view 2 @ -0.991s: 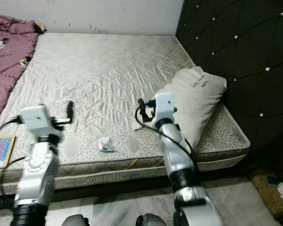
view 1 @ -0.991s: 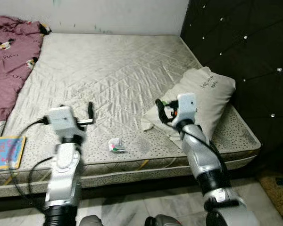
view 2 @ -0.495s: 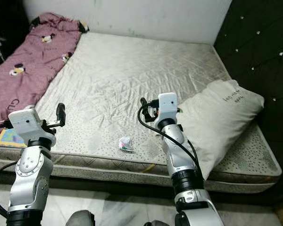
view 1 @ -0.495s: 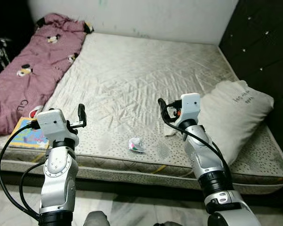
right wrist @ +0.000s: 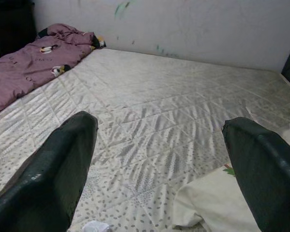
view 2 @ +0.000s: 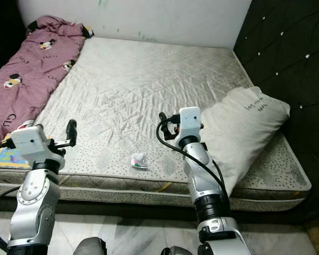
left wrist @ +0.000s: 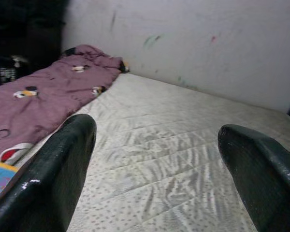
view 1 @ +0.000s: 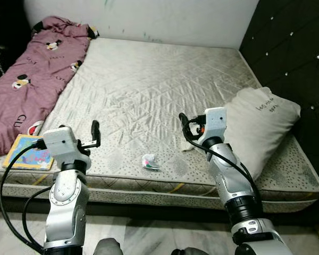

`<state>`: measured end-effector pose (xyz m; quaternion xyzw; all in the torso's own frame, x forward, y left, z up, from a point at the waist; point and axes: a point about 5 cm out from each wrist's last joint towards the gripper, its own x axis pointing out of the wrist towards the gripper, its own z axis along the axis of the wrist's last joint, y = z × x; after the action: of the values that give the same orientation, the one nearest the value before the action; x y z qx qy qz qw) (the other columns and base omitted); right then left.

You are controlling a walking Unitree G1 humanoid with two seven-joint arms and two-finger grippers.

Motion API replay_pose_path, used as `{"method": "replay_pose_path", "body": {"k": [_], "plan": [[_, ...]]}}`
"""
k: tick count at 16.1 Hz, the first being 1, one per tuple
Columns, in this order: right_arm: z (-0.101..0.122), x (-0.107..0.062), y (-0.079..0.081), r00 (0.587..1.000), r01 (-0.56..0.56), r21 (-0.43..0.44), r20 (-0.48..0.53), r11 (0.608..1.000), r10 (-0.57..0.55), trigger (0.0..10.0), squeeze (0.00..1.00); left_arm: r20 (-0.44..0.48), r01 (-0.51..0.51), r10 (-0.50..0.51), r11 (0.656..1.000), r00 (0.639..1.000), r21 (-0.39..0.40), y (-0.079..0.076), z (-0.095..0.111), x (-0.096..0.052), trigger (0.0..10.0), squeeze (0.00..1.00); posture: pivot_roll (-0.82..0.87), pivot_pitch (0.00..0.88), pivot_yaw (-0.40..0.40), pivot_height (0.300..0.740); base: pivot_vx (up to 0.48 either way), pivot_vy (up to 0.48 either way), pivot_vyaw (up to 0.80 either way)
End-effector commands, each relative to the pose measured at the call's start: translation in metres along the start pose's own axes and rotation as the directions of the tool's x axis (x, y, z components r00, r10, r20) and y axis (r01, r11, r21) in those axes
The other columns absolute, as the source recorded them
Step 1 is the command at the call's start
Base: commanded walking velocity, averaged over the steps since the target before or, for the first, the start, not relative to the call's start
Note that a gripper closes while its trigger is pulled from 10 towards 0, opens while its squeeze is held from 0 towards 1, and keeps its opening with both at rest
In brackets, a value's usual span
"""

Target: Clean up the room

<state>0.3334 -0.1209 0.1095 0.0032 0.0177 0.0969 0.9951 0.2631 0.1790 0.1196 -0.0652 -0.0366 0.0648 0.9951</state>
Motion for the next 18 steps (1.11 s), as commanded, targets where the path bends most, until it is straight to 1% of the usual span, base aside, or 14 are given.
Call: {"method": "replay_pose_path", "body": {"k": [1,2,5,9,15,18], "plan": [[0.002,-0.001,-0.006,1.0,0.015,-0.002,0.004,1.0,-0.015,10.0,0.0,0.007,0.019,-0.018,1.0,1.0,-0.005,-0.005,0.004,0.002,10.0,0.0,0.09,0.067,-0.047,0.74,0.247,0.0,0.0],[0.002,-0.002,-0.008,1.0,0.023,-0.004,0.004,1.0,-0.023,10.0,0.0,-0.001,0.026,-0.026,1.0,1.0,-0.011,-0.008,0.002,0.001,10.0,0.0,0.08,0.072,-0.045,0.74,0.251,0.0,0.0],[0.003,-0.002,-0.009,1.0,0.027,-0.003,0.005,1.0,-0.027,10.0,0.0,-0.012,0.039,-0.039,0.999,0.999,-0.019,-0.012,0.001,-0.001,10.0,0.0,0.08,0.08,-0.041,0.74,0.263,0.0,0.0],[0.0,-0.006,-0.004,1.0,0.008,0.004,-0.001,1.0,-0.008,10.0,0.0,-0.026,0.036,-0.036,0.999,0.999,-0.031,-0.014,0.0,-0.002,10.0,0.0,0.09,0.084,-0.038,0.74,0.0,0.0,0.0],[-0.001,-0.008,-0.002,1.0,-0.015,-0.001,-0.007,1.0,0.015,10.0,0.0,-0.037,0.045,-0.046,0.999,0.998,-0.031,-0.017,0.0,-0.001,10.0,0.0,0.09,0.085,-0.037,0.74,0.0,0.0,0.0],[-0.001,-0.008,-0.001,1.0,-0.029,0.001,-0.007,1.0,0.029,10.0,0.0,-0.04,0.047,-0.048,0.998,0.998,-0.035,-0.018,-0.001,-0.001,10.0,0.0,0.09,0.085,-0.037,0.705,0.0,0.0,0.0]]}}
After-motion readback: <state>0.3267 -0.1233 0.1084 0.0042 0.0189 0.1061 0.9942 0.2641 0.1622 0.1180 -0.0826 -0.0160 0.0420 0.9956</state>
